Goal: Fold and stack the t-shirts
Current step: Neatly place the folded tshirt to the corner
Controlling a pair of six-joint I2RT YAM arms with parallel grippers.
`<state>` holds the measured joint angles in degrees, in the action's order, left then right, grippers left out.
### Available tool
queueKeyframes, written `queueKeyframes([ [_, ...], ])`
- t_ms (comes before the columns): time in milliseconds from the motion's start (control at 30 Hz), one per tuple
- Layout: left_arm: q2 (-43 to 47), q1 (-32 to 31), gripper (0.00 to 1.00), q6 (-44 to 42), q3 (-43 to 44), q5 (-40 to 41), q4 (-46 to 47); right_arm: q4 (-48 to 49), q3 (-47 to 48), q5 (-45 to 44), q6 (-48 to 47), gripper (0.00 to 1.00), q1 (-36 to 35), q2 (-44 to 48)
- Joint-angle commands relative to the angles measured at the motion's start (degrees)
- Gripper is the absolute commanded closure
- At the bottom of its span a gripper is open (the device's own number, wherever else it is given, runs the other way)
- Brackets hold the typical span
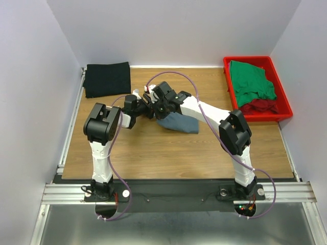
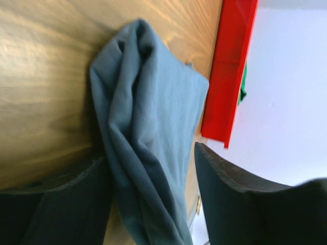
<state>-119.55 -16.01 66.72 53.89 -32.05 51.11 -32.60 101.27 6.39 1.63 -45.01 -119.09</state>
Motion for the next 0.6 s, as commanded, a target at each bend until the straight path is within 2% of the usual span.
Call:
queueKeyframes([
  [0, 0.5, -1.3, 0.34, 0.2, 2.2, 3.7, 0.9, 3.1, 4.7, -0.1, 2.1, 0.99, 0.3, 0.7],
  [100, 0.5, -2.5, 0.35, 0.0, 2.2, 5.1, 0.7, 3.4, 5.6, 0.4, 2.6, 0.99, 0.3, 0.0],
  [200, 0.0, -2.8, 0.40, -0.7, 2.7, 5.9, 0.5, 3.7, 6.0, 0.6, 2.8, 0.99, 0.3, -0.1],
  [300, -0.1, -2.7, 0.57, -4.9, 4.9, 6.8, -3.2, 3.6, 5.6, 0.7, 2.5, 0.99, 0.3, 0.3],
  [333, 0.2, -2.7, 0.67, -6.5, 6.8, 8.0, -7.4, 3.6, 5.0, 0.3, 2.5, 0.99, 0.4, 0.4],
  [367, 0.6, -2.7, 0.72, -8.6, 7.6, 8.8, -9.2, 3.4, 4.6, 0.3, 2.2, 0.97, 0.5, 0.5],
  [400, 1.5, -2.7, 0.83, -13.4, 10.0, 9.7, -14.1, 3.4, 4.0, 0.4, 2.2, 0.92, 0.9, 1.4],
  [433, 1.9, -2.7, 0.88, -16.9, 11.6, 10.9, -17.2, 3.4, 3.1, 0.5, 2.1, 0.87, 1.2, 2.1],
  [467, 2.4, -2.6, 0.91, -19.8, 13.2, 13.5, -20.0, 3.4, 1.5, 0.7, 2.2, 0.70, 1.7, 2.8],
  [567, 3.2, -2.1, 0.96, -30.1, 18.9, 17.8, -27.9, 3.3, -1.5, 2.1, 2.2, 0.36, 4.5, 6.2],
])
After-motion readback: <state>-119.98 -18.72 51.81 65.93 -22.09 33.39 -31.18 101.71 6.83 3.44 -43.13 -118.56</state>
